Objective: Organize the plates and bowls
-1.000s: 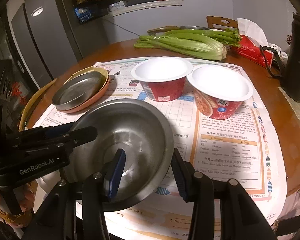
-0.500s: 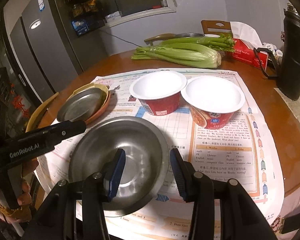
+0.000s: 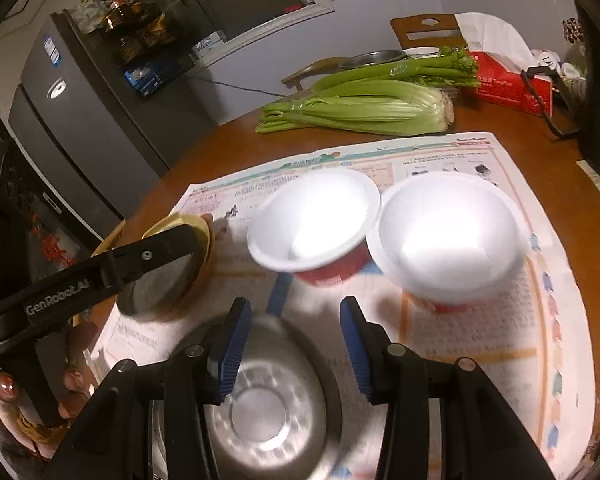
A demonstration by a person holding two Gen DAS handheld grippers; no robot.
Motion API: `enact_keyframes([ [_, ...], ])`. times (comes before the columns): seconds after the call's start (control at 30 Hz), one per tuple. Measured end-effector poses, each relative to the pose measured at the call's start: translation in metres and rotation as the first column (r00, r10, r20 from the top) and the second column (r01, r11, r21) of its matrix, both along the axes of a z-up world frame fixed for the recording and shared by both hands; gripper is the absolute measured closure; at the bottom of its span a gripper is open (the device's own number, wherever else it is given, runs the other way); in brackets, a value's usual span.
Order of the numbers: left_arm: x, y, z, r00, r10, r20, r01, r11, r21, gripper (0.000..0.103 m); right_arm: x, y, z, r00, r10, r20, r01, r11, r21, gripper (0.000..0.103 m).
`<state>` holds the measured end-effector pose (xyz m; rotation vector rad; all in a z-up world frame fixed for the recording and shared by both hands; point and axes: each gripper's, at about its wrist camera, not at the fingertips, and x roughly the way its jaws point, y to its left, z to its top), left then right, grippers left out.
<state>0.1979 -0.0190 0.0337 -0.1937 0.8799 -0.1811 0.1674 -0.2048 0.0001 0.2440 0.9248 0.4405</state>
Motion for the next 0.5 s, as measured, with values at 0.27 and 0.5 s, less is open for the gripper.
enact_keyframes([
  [0.27, 0.044, -0.015, -0.019, 0.997, -0.031, -0.069, 0.032, 0.999, 0.017, 0.056, 0.03, 0.007, -0.005, 0.997, -0.055, -0.05, 0.057, 0.998, 0.034, 0.057],
  [0.5, 0.069, -0.02, -0.037, 0.993, -0.045, -0.112, 0.044, 0.999, -0.007, 0.057, 0.042, 0.016, -0.011, 0.994, -0.099, -0.052, 0.097, 0.995, -0.03, 0.057],
])
